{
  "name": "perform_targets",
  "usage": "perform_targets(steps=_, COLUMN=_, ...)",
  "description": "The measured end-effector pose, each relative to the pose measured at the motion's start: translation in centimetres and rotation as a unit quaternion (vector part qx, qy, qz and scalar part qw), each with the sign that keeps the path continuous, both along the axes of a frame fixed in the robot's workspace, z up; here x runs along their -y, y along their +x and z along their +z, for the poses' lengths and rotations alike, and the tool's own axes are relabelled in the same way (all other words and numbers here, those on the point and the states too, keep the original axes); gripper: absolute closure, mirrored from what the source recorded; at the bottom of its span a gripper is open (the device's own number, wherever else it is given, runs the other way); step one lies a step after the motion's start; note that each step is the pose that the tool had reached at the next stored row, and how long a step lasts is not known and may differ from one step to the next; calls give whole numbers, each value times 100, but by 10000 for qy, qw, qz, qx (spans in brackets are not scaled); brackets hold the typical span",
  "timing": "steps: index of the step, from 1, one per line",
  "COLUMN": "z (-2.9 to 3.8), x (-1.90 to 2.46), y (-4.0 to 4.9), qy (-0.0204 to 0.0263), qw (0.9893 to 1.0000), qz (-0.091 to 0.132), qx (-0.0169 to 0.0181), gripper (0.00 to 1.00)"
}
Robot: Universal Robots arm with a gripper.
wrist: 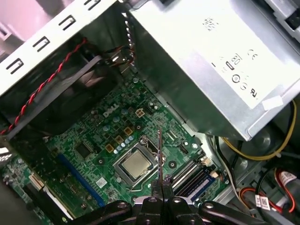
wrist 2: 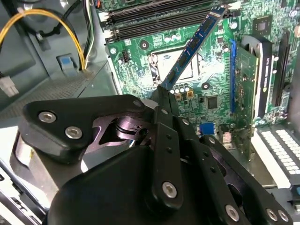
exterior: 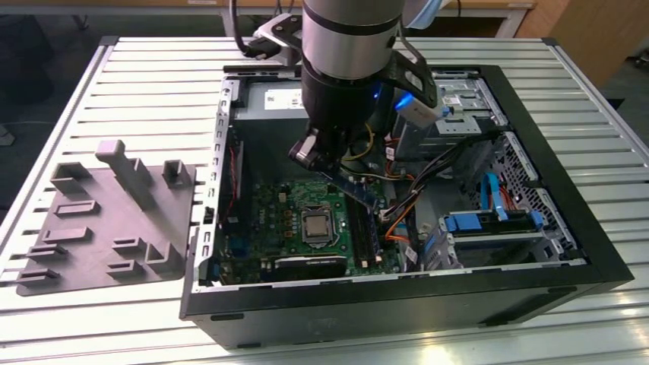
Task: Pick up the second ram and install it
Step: 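Insert the second ram into the second slot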
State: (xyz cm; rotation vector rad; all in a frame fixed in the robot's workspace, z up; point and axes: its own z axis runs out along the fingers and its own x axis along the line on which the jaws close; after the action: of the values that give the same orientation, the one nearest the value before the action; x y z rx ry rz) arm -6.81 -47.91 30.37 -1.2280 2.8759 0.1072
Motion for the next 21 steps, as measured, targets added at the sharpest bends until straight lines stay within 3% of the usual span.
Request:
perform_targets(steps=6, z=0, x=0, y=0, qy=0, qw=9994, qz=-346, qx=0, gripper=88)
perform_targets(steps=11, z=-1, x=0, y=0, qy=0, qw=9974, qz=-724, qx=0, gripper=88)
perform_targets(steps=16, z=-2, x=0, y=0, qy=0, qw=9935, qz=-1137, qx=0, gripper=88)
perform_targets(steps=21, z=-3, x=0, y=0, qy=0, qw=9879, qz=-1551, qx=0, gripper=88)
